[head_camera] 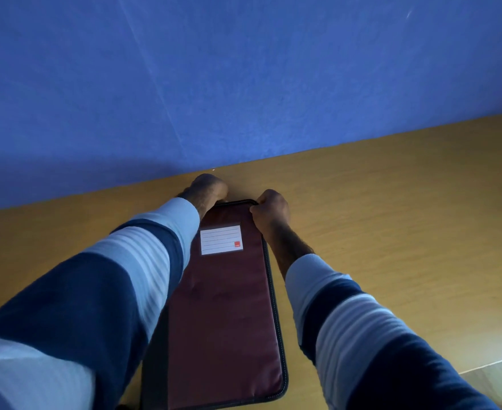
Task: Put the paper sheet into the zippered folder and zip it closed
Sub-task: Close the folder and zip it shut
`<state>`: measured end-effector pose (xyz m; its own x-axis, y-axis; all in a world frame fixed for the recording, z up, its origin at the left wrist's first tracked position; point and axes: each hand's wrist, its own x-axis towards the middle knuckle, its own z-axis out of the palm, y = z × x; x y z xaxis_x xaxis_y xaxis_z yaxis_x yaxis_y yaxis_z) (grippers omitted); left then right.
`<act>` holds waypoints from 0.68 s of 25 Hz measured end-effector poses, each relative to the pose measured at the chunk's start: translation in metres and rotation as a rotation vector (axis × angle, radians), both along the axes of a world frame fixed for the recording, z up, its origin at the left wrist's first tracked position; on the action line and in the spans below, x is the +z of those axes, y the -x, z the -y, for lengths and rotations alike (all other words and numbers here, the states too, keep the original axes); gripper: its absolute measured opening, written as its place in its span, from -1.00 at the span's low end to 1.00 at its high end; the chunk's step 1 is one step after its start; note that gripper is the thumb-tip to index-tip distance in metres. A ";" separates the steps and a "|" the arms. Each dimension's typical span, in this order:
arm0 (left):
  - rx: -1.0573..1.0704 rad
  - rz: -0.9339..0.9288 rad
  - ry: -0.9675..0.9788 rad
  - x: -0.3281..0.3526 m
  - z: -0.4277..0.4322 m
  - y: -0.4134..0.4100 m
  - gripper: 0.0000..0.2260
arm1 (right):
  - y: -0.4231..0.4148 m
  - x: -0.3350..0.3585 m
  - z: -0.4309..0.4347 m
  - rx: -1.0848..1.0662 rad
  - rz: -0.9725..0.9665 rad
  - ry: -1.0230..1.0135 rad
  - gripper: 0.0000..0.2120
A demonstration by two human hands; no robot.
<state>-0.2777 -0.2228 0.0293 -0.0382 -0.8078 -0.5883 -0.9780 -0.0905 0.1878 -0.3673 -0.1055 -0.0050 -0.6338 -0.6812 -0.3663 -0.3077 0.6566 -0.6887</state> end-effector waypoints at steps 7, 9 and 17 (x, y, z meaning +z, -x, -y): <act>-0.007 -0.194 -0.210 0.011 0.028 -0.067 -0.88 | 0.002 -0.010 0.001 -0.032 0.000 0.033 -0.89; 0.029 -0.143 -0.223 0.011 0.033 -0.080 -0.72 | 0.002 -0.011 0.000 -0.031 -0.015 0.037 -0.90; 0.299 -0.171 -0.127 -0.004 0.046 -0.131 -0.67 | -0.001 -0.011 -0.001 -0.004 -0.114 0.014 -0.83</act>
<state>-0.1471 -0.2692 0.0252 0.0818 -0.7193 -0.6898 -0.8603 -0.4005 0.3156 -0.3664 -0.1046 -0.0164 -0.6733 -0.6835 -0.2819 -0.3821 0.6481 -0.6588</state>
